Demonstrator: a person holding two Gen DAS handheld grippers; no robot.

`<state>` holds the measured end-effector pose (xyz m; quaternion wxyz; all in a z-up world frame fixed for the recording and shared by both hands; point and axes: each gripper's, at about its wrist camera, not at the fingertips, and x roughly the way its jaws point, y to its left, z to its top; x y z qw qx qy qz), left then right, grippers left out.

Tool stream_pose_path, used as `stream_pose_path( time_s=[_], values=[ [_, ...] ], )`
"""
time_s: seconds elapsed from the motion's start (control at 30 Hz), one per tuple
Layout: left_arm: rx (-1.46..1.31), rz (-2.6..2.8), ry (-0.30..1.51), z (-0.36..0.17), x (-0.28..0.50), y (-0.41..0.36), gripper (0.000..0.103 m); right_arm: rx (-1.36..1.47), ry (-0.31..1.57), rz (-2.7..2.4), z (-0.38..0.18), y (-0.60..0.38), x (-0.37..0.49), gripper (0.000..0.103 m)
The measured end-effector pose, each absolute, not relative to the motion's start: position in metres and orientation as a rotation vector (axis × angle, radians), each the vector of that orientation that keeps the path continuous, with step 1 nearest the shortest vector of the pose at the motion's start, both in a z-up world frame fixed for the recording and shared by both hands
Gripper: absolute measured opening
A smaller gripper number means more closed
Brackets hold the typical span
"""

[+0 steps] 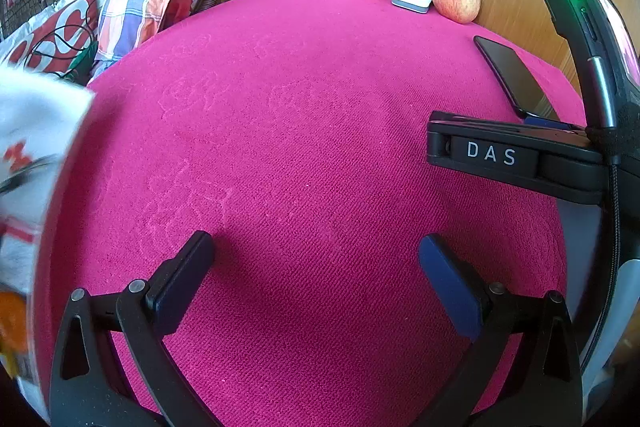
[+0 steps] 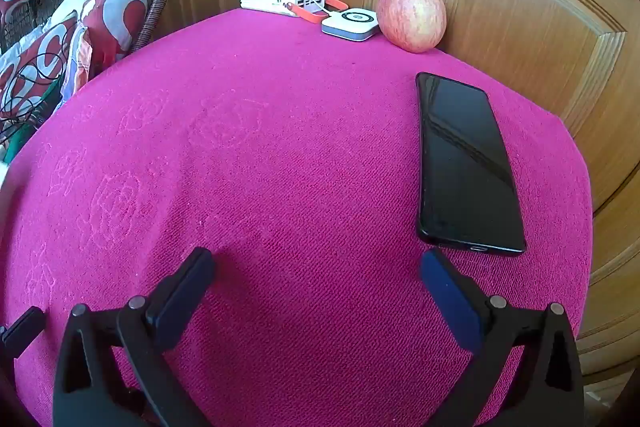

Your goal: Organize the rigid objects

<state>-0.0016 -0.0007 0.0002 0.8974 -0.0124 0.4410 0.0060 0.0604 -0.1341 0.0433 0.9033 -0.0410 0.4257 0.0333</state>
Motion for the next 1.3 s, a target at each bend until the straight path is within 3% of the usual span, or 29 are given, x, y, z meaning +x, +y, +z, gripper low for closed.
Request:
stream_pose_path(
  time_s=[1.3],
  values=[
    [-0.023, 0.014, 0.905, -0.0008, -0.0033, 0.0002, 0.103, -0.081, 0.865, 0.068, 0.0432, -0.1319, 0.0606, 0.103]
  ],
)
